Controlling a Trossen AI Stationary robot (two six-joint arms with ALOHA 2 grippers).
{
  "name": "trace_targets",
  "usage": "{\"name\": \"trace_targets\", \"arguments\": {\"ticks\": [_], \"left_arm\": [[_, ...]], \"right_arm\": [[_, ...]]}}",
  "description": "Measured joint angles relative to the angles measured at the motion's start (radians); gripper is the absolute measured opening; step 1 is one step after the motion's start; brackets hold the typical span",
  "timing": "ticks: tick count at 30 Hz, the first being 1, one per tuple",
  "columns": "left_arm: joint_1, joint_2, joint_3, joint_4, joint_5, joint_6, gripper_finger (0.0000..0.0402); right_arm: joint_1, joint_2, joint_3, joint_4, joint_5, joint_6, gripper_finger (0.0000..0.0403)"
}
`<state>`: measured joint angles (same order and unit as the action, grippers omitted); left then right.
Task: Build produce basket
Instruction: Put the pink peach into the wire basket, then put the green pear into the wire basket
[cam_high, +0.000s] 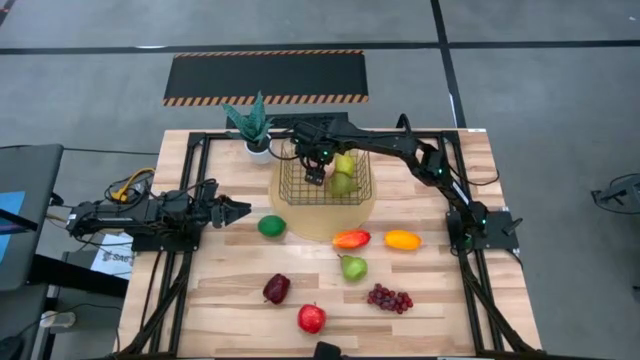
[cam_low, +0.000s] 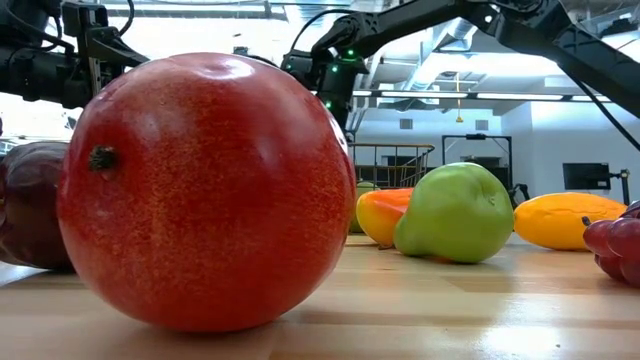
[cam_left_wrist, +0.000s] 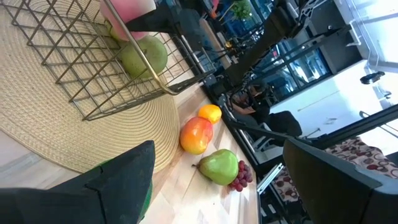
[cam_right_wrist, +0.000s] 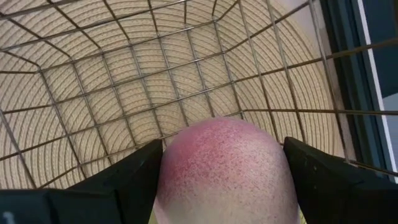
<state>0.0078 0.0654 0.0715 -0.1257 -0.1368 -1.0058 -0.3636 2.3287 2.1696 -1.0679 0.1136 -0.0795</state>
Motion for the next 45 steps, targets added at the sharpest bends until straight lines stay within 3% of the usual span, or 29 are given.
{"name": "trace_targets", "arguments": {"ticks": [4,13,23,30,37,45], "left_arm": [[0.000,0.000,0.000,0.000,0.000,0.000,0.0341],[0.000,0.000,0.000,0.000,-0.001,0.000,0.0341],[0.000,0.000,0.000,0.000,-0.001,0.000,0.0341],[0.000,0.000,0.000,0.000,-0.002,0.000,0.0341],[0.000,0.000,0.000,0.000,-0.002,-0.001,0.0341],[0.000,0.000,0.000,0.000,-0.001,-0.002,0.0341]], "right_arm": [[-0.006,0.000,0.000,-0.001,0.005,0.005,0.0325],[-0.006,0.000,0.000,-0.001,0.006,0.008,0.0379],[-0.005,0.000,0.003,-0.008,0.021,0.004,0.0375],[0.016,-0.002,0.165,-0.223,-0.037,0.029,0.0375],[0.110,-0.119,0.156,-0.366,-0.248,0.093,0.0375],[0.330,-0.229,0.156,-0.474,-0.256,0.346,0.0372]]}}
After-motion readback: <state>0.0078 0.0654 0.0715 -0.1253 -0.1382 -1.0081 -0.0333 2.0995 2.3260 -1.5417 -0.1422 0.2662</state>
